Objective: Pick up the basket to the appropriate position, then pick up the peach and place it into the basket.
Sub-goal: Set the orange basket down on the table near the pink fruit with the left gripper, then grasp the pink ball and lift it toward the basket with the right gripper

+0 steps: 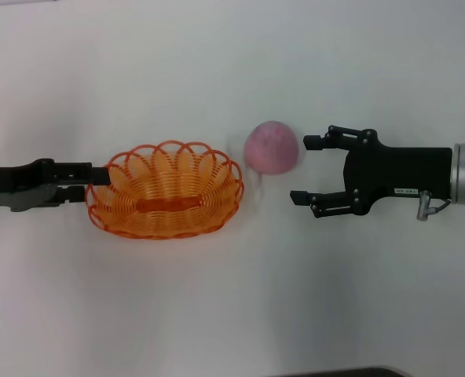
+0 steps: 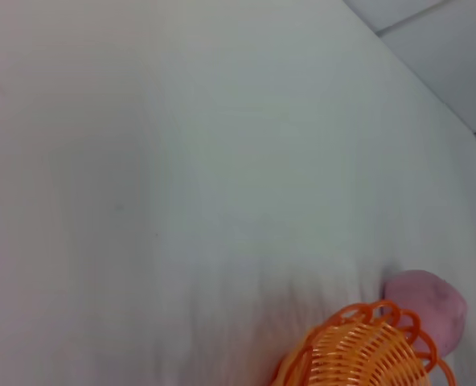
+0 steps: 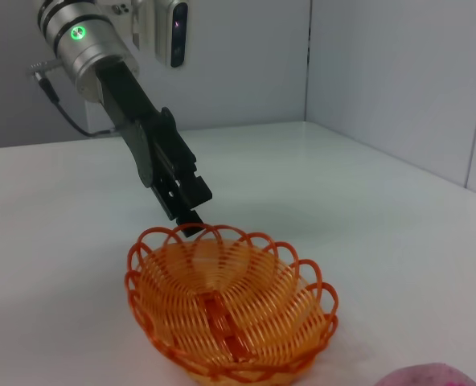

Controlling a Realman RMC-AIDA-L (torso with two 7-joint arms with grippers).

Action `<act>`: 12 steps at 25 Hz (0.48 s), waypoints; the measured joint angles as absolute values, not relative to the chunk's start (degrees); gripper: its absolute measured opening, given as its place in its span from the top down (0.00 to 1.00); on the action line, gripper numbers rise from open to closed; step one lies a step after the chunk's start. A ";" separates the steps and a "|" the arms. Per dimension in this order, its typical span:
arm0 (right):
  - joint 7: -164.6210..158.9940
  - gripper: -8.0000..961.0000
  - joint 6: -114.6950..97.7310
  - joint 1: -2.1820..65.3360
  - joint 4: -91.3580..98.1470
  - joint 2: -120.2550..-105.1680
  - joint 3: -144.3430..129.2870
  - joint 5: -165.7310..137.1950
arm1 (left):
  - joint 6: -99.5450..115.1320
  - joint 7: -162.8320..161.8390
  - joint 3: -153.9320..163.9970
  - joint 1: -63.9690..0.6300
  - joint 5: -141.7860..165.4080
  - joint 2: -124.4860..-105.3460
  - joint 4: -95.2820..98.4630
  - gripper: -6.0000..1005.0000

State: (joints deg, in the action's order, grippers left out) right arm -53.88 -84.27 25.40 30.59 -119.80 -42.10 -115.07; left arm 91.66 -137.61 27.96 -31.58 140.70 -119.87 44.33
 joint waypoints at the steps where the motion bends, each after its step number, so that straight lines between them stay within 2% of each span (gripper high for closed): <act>1: -53.92 0.04 -84.29 25.40 30.60 -119.79 -42.10 -115.06 | 91.66 -137.59 27.97 -31.57 140.71 -119.80 44.37 0.42; 5: -54.04 0.04 -84.32 25.40 30.57 -119.80 -42.10 -115.05 | 91.61 -137.61 27.96 -31.55 140.76 -119.65 44.39 0.24; 12: -53.93 0.04 -84.23 25.40 30.50 -119.80 -42.10 -114.97 | 91.26 -135.36 27.84 -31.22 140.55 -119.70 46.35 0.19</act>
